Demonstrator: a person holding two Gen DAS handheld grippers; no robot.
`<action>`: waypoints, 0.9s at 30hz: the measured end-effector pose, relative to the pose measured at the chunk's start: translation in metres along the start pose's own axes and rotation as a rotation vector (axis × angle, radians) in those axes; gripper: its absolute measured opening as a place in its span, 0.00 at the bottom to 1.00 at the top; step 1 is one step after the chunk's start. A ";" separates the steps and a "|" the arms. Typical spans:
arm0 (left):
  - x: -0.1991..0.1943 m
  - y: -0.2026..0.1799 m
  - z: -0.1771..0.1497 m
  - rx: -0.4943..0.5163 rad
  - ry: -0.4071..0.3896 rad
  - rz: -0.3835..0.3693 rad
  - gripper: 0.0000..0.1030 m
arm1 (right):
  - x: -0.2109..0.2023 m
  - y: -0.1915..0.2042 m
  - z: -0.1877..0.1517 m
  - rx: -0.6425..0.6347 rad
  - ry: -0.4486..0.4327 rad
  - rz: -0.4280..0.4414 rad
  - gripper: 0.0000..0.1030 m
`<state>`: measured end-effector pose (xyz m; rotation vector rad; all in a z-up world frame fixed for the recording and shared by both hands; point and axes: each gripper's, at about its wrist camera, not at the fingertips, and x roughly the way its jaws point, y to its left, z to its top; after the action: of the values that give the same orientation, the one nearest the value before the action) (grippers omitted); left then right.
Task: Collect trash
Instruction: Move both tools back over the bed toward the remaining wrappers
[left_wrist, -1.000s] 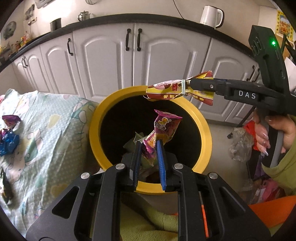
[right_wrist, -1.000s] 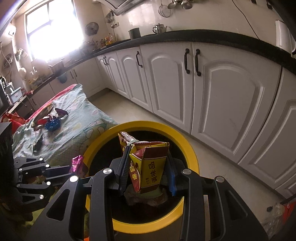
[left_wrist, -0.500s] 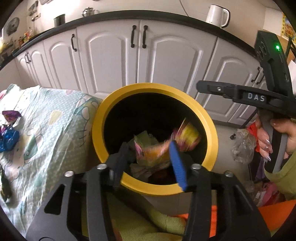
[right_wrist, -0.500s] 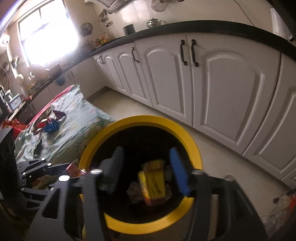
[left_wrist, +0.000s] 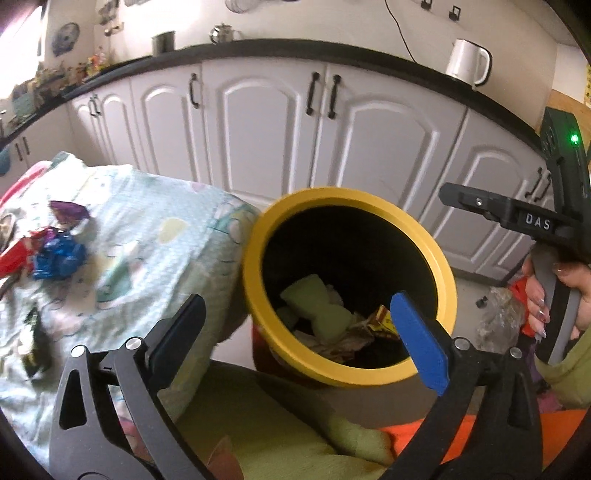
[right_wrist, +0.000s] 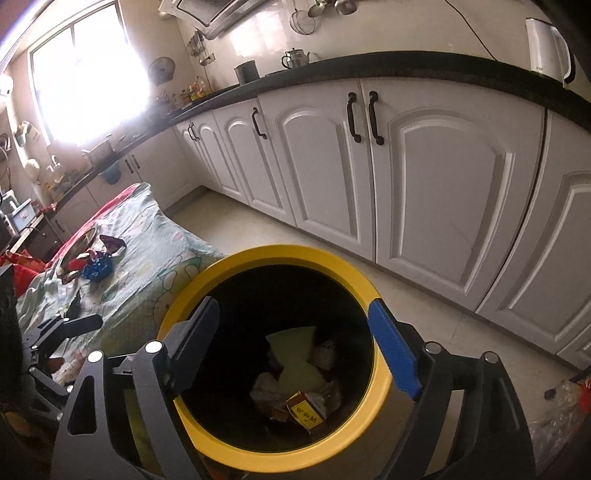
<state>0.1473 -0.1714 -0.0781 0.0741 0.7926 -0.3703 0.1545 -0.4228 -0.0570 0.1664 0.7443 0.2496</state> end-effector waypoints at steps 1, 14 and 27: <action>-0.002 0.003 0.001 -0.003 -0.007 0.007 0.89 | -0.001 0.002 0.000 -0.003 -0.006 -0.006 0.82; -0.035 0.026 0.004 -0.043 -0.104 0.080 0.89 | -0.016 0.045 0.009 -0.105 -0.061 0.015 0.85; -0.063 0.057 0.000 -0.100 -0.179 0.162 0.89 | -0.021 0.089 0.011 -0.187 -0.066 0.064 0.85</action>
<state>0.1273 -0.0997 -0.0378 0.0111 0.6223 -0.1804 0.1329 -0.3440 -0.0144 0.0205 0.6471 0.3716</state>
